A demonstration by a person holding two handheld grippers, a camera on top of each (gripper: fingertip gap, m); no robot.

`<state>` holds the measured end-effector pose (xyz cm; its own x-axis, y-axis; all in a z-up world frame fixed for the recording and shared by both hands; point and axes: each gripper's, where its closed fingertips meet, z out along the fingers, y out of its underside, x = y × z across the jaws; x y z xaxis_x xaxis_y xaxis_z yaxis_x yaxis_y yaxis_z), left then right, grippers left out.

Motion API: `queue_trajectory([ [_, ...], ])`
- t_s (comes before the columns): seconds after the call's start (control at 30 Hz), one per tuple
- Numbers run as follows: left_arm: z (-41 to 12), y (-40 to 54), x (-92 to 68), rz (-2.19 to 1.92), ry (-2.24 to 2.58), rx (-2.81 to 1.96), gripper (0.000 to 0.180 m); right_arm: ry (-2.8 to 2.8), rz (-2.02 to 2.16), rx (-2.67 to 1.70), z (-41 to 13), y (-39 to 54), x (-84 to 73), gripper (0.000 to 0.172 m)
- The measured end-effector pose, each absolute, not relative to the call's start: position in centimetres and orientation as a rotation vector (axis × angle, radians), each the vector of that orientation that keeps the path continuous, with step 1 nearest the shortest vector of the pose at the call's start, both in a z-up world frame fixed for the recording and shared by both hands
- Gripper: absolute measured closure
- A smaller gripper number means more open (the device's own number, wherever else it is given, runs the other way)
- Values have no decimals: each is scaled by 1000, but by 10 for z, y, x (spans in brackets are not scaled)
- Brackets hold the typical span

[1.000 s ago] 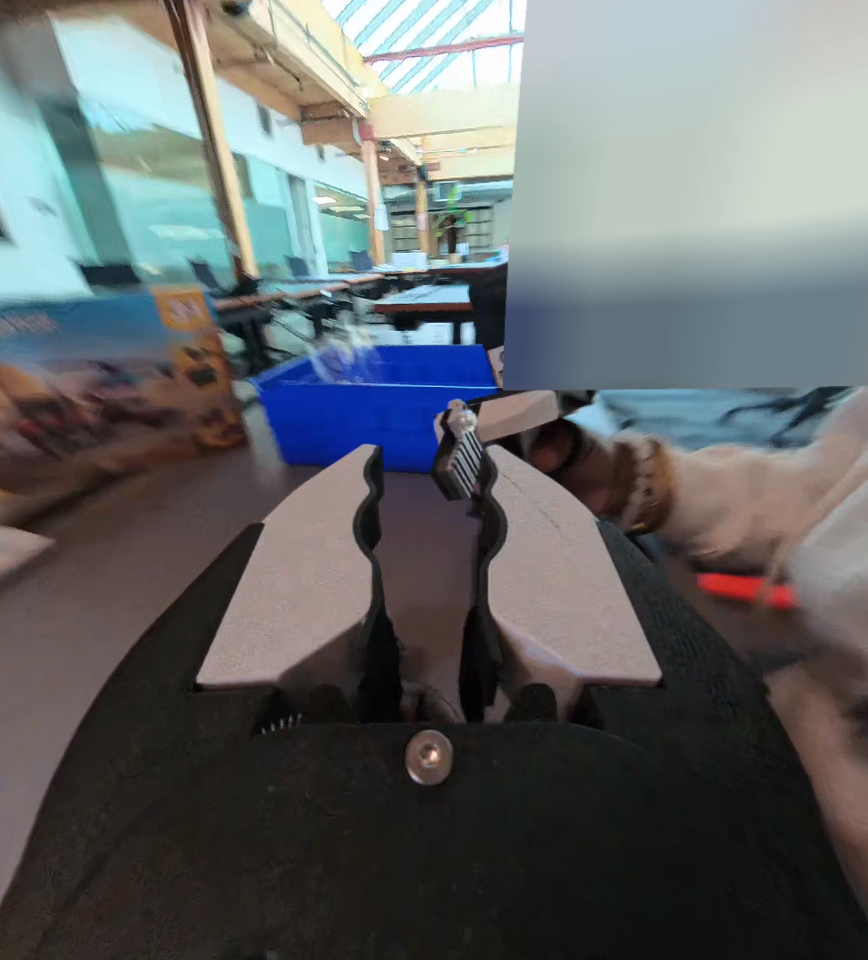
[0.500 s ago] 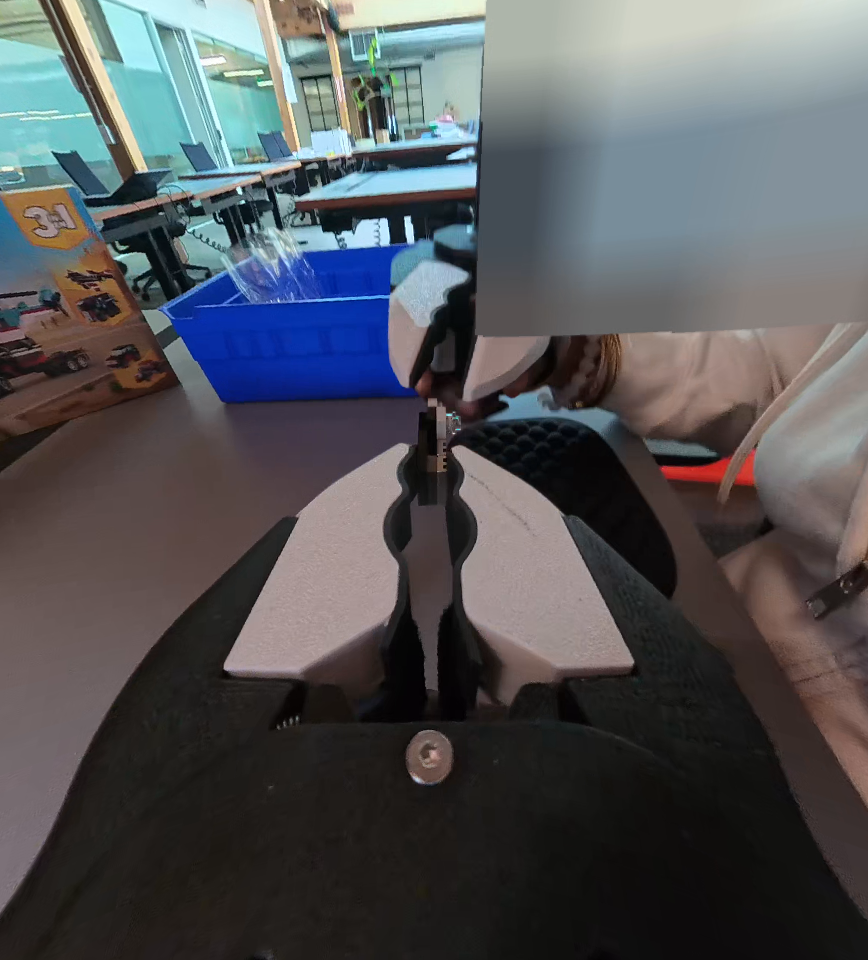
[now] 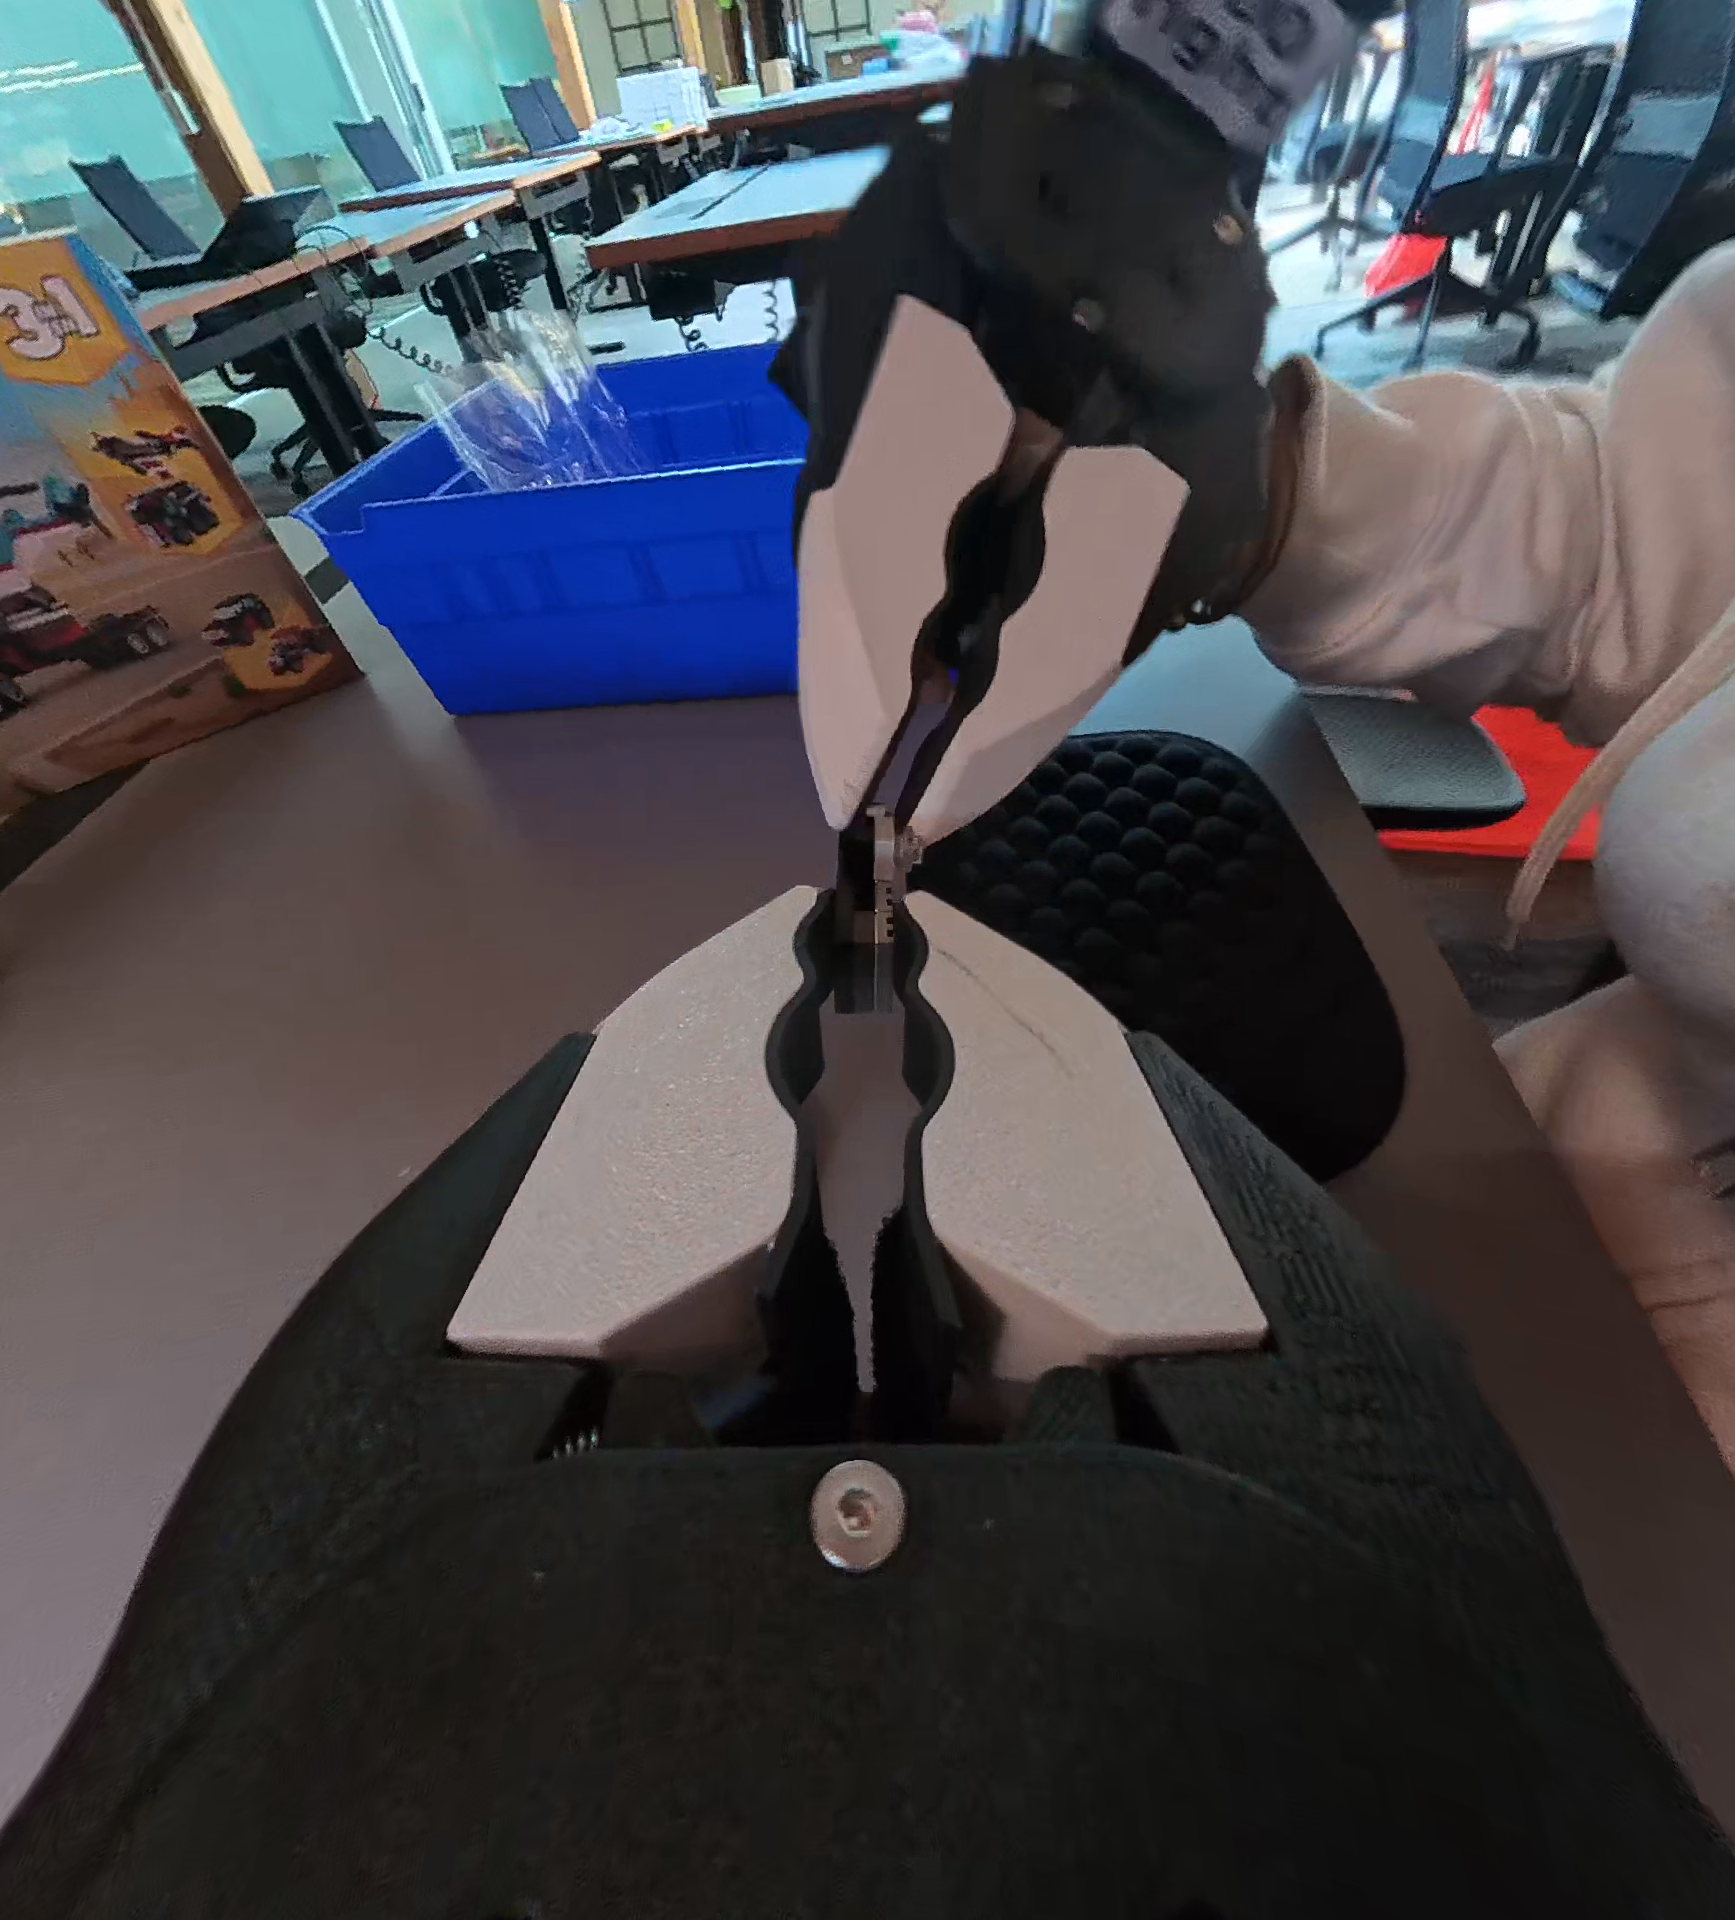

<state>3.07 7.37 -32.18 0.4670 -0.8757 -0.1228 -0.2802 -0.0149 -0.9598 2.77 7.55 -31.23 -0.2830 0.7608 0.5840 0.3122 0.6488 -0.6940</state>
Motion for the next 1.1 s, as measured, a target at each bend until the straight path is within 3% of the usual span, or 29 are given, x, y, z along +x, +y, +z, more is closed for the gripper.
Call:
queue_trajectory([
  [0.23,-307,81,21,-908,811,-1584,171,-1783,329,-735,-316,73,27,167],
  [0.6,-310,88,16,-928,745,-1581,171,-1092,366,-1294,-248,171,167,166],
  [0.77,-312,88,18,-905,763,-1585,171,-819,247,-1783,-292,220,267,164],
  [0.83,-313,89,17,-903,755,-1587,171,-779,273,-1903,-311,225,281,154],
  [1.1,-313,93,14,-940,702,-1588,171,-724,294,-1887,-313,231,289,136],
])
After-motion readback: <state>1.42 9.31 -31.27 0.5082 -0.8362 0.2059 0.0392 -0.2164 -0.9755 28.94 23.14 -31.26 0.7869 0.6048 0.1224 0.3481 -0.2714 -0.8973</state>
